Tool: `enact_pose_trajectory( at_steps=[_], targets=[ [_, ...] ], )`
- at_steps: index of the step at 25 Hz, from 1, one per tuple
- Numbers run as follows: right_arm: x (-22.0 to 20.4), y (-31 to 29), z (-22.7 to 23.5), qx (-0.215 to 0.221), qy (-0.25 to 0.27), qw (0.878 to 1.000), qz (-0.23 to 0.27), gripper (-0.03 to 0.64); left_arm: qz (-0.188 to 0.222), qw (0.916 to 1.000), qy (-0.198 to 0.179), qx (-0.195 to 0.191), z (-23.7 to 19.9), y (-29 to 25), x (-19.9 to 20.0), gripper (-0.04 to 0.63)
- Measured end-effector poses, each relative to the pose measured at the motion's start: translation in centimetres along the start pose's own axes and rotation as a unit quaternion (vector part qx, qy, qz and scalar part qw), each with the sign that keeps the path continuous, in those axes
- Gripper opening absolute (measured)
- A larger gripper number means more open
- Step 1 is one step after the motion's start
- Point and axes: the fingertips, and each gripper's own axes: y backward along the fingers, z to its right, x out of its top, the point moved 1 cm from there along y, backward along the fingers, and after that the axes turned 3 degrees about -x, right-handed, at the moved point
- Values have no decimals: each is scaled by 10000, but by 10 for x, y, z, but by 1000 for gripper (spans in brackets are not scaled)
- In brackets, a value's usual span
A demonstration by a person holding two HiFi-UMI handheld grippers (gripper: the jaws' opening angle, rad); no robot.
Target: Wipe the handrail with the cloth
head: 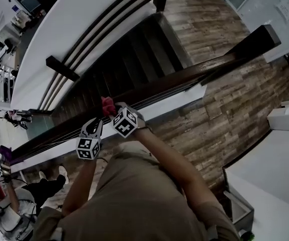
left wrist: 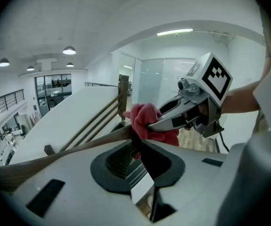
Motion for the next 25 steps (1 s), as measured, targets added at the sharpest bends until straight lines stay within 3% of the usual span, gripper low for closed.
enact_pose_trajectory(
  at_steps=[8, 17, 21, 25],
  targets=[
    [-19, 37, 59, 140, 93, 9998, 78, 101, -132, 9999, -78, 7, 39, -50, 33, 72],
    [-51, 79, 139, -138, -57, 9989, 456, 101, -269, 9996, -122, 29, 62, -92, 44, 72],
    [-56, 89, 159, -219, 36, 9981, 573, 101, -219, 9996, -150, 44, 69, -101, 49, 72],
    [-58, 91, 166, -10, 163, 9989, 448, 101, -106, 9998, 8, 166, 82, -111, 55, 72]
  ],
)
